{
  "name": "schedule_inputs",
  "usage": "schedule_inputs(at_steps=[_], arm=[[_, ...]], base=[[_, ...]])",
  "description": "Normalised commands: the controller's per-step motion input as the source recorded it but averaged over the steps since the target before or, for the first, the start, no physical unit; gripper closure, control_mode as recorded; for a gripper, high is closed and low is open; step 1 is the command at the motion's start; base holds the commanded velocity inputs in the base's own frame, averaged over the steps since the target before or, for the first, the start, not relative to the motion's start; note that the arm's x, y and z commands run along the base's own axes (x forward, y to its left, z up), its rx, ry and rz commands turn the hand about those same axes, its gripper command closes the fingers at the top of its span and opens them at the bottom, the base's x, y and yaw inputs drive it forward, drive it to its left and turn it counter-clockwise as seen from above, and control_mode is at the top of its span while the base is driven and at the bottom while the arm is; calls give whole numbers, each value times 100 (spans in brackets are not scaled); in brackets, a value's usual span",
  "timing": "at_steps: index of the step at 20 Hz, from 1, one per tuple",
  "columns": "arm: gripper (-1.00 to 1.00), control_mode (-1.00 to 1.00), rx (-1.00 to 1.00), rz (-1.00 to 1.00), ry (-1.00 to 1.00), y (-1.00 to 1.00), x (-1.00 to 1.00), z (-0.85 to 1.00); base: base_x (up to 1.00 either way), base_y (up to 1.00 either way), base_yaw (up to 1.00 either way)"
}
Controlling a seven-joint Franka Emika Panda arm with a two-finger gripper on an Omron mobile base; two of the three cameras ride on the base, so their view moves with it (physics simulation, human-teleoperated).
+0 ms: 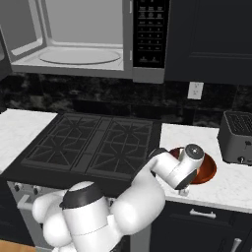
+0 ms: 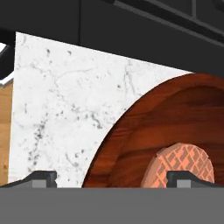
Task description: Open the microwave, place the bowl with waffle inside the microwave, then close the microwave door and turn it on.
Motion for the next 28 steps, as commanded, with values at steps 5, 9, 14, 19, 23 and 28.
schedule_inputs(at_steps=[5,9,14,19,23,28], arm=[[100,-100,0,0,0,-7,27,-22],[100,-100,0,0,0,0,11,-2],[100,-100,0,0,0,0,0,0],[100,-100,0,4,-3,0,-19,23],[100,-100,-1,8,-13,0,-41,44],[100,-100,-2,9,-24,0,-58,58]], base=[[0,0,0],[0,0,0],[0,0,0],[0,0,0],[0,0,0],[0,0,0]])
